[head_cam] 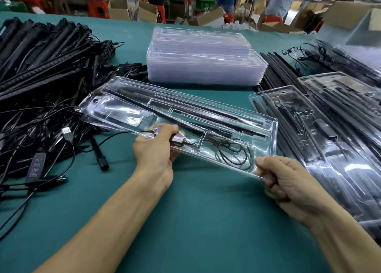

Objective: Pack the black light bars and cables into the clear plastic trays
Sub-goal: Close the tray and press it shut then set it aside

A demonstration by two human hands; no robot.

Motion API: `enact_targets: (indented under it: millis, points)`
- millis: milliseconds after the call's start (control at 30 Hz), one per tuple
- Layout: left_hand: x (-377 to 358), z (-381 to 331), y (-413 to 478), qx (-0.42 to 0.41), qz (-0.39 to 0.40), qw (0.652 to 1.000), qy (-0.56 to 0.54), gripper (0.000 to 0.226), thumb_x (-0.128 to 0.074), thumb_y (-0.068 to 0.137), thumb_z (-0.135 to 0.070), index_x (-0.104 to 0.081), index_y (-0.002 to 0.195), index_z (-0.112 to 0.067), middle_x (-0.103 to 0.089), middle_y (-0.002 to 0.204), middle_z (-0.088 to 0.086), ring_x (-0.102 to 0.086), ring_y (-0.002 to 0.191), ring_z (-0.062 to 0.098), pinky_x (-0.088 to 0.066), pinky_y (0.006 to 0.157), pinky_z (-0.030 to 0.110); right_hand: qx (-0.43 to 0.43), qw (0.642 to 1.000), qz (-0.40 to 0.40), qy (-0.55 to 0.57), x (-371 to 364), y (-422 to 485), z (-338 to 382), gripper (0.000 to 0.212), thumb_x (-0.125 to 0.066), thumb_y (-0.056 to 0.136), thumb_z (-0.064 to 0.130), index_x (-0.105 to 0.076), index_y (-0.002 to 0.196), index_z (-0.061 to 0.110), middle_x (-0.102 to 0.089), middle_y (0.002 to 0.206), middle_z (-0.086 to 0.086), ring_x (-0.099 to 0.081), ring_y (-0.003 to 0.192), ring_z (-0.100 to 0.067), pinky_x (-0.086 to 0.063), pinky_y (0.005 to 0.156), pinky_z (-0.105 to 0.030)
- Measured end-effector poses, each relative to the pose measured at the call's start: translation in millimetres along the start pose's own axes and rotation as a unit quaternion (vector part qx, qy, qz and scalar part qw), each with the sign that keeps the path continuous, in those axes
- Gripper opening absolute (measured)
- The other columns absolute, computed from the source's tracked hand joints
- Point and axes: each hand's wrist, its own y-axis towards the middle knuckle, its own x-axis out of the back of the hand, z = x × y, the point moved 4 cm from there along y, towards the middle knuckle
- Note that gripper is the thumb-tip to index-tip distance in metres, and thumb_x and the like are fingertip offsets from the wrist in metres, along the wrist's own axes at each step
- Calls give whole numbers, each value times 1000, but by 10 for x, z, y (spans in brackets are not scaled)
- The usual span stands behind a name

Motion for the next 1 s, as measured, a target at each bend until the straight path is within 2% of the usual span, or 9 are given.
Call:
enact_targets:
  millis: [133, 233, 333, 433, 567, 633, 733, 867, 1000]
  points:
    - [39, 5, 15, -32, -31, 999, 15, 34, -79, 72, -5, -55, 96, -8, -61, 84, 13, -58, 76, 22, -47, 73, 40, 8, 1000, -11, 24, -56, -8, 5, 36, -55, 93, 7, -57, 57, 4, -42, 42, 0, -22, 27, -3, -16, 35, -10]
    - [49, -38, -4, -43, -40, 998, 12, 46, -82, 54, -15, -51, 87, -9, -57, 88, 13, -54, 79, 23, -45, 75, 43, 23, 999, -17, 43, -110, -22, 11, 37, -54, 91, 2, -53, 54, 3, -40, 39, 0, -21, 25, -3, -15, 36, -8]
    - [36, -79, -22, -33, -37, 999, 13, 66, -80, 39, -24, -49, 96, -11, -59, 95, 14, -53, 83, 25, -42, 76, 43, 43, 997, -16, 55, -154, -34, 43, 36, -53, 91, -1, -49, 55, 1, -42, 37, 3, -23, 26, -3, -14, 36, -8]
    - [43, -94, -1, -38, -33, 999, -3, 55, -78, 51, -14, -49, 97, -11, -59, 90, 14, -56, 80, 23, -44, 74, 41, 67, 996, -18, 59, -177, -46, 81, 39, -53, 90, -1, -50, 51, 5, -43, 38, 4, -23, 28, -4, -15, 36, -9]
    - [53, -61, 38, -54, -34, 998, -15, 30, -73, 72, 4, -52, 83, -14, -62, 87, 11, -58, 76, 23, -47, 75, 39, 88, 995, -12, 51, -203, -73, 83, 44, -52, 91, 1, -53, 48, 10, -46, 41, 4, -25, 31, -4, -17, 36, -11]
    - [56, -66, 57, -52, -28, 998, -19, 28, -71, 75, 6, -53, 81, -14, -61, 89, 13, -58, 76, 24, -47, 73, 38, 87, 996, 6, 26, -215, -96, 65, 44, -50, 93, 4, -57, 50, 11, -47, 43, 4, -29, 33, -3, -19, 33, -14]
    - [64, -68, 78, -49, -22, 998, -13, 34, -71, 74, 5, -54, 100, -9, -62, 90, 13, -58, 77, 24, -48, 74, 39, 66, 996, 50, -13, -200, -135, 25, 45, -48, 95, 9, -64, 54, 12, -45, 47, 2, -36, 37, -6, -25, 34, -13]
    - [77, -72, 72, -50, -31, 998, -3, 38, -74, 72, 2, -55, 104, -8, -63, 83, 7, -57, 65, 19, -47, 68, 35, 24, 994, 99, -29, -180, -177, 14, 36, -52, 91, 17, -68, 59, 14, -49, 52, -6, -42, 37, -12, -23, 30, -13]
    - [71, -95, 55, -53, -24, 998, -13, 34, -71, 75, 6, -54, 100, -8, -62, 86, 11, -57, 58, 18, -48, 63, 33, 12, 994, 90, -67, -156, -130, 17, 41, -53, 91, 11, -67, 53, 10, -46, 48, -4, -33, 33, -7, -21, 31, -13]
